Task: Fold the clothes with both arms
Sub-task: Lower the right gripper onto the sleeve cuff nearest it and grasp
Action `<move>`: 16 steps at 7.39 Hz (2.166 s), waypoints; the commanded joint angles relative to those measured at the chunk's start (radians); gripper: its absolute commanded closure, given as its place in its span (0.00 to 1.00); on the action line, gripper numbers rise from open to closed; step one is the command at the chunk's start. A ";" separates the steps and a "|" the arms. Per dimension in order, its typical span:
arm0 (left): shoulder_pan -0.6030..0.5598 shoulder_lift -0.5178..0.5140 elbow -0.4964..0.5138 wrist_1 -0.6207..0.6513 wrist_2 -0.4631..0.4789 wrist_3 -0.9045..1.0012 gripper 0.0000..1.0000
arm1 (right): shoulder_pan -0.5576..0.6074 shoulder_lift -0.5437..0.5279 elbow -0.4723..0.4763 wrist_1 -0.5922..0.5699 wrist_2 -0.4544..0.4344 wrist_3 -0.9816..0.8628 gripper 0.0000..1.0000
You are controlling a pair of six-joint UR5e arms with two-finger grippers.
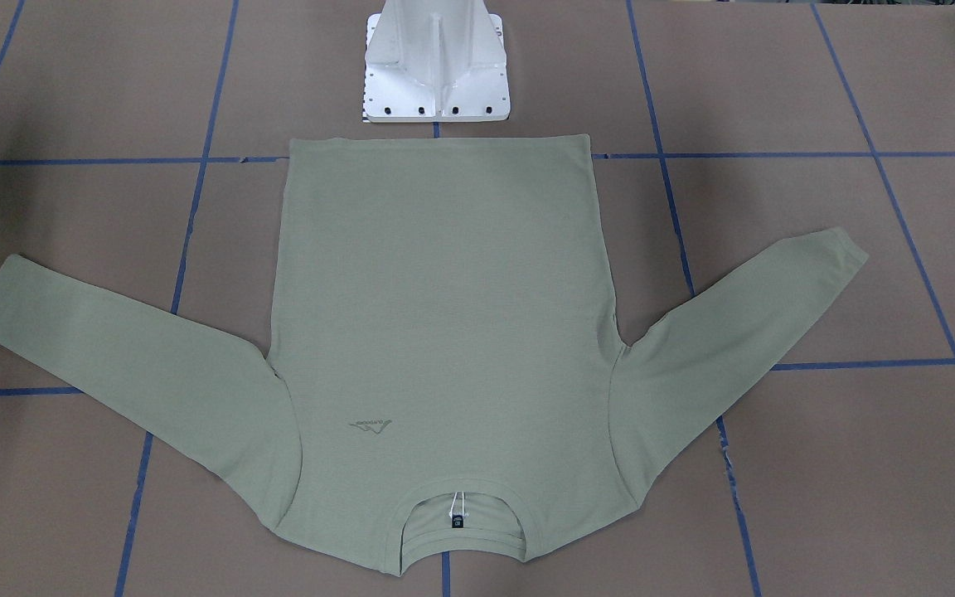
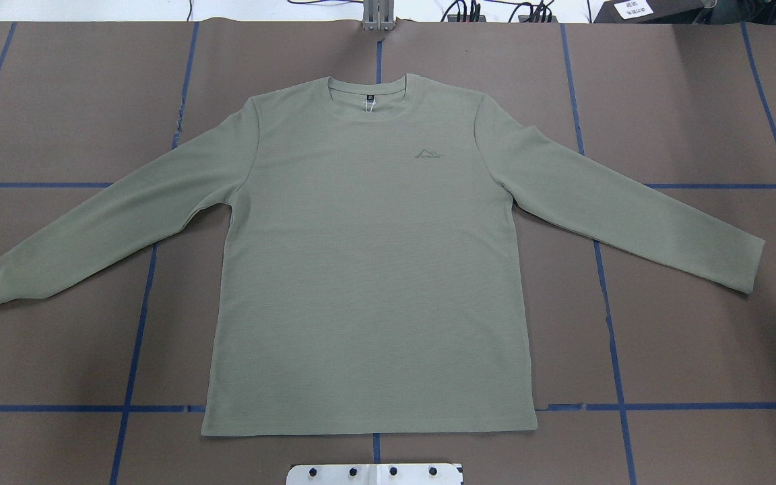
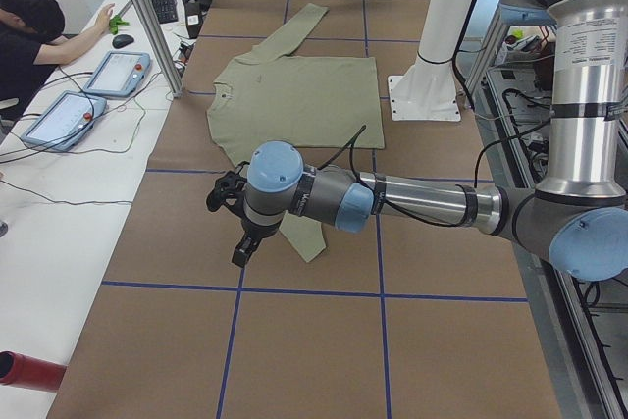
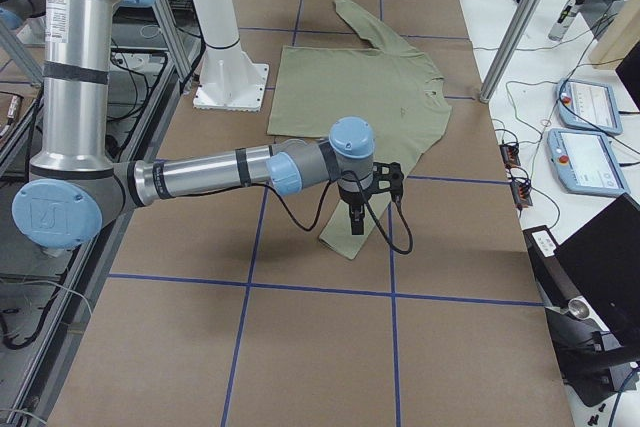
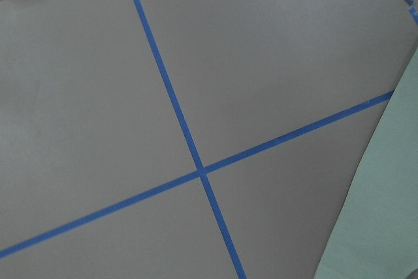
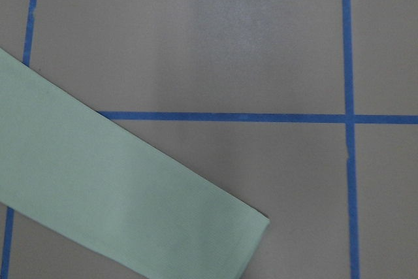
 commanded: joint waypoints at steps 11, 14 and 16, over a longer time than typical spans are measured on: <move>-0.001 0.009 0.008 -0.013 -0.009 0.001 0.00 | -0.266 0.027 -0.428 0.607 -0.169 0.386 0.17; -0.001 0.009 0.017 -0.013 -0.009 0.001 0.00 | -0.284 0.035 -0.431 0.609 -0.186 0.390 0.51; -0.001 0.009 0.017 -0.013 -0.009 0.001 0.00 | -0.284 0.052 -0.429 0.607 -0.183 0.398 1.00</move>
